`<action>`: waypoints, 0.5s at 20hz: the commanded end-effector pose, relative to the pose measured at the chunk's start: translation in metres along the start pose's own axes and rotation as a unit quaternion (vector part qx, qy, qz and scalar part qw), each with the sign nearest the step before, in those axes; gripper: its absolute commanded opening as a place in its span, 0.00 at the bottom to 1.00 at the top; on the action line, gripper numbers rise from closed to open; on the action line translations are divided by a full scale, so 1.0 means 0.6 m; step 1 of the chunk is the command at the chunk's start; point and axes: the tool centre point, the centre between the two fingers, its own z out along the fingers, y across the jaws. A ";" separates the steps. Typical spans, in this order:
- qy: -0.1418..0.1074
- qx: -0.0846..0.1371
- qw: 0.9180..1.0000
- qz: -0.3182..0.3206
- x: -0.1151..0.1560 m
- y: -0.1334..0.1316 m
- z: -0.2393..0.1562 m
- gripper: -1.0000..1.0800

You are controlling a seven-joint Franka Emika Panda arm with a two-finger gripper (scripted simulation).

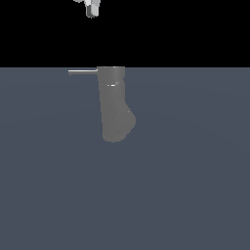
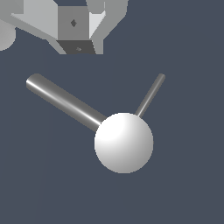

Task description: Turn on the faucet by rotating a designated handle.

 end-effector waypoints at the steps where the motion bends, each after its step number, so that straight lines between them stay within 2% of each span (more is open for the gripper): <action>1: 0.001 -0.001 1.000 0.031 0.007 -0.026 0.021 0.00; 10: 0.012 -0.007 0.991 0.137 0.026 -0.115 0.102 0.00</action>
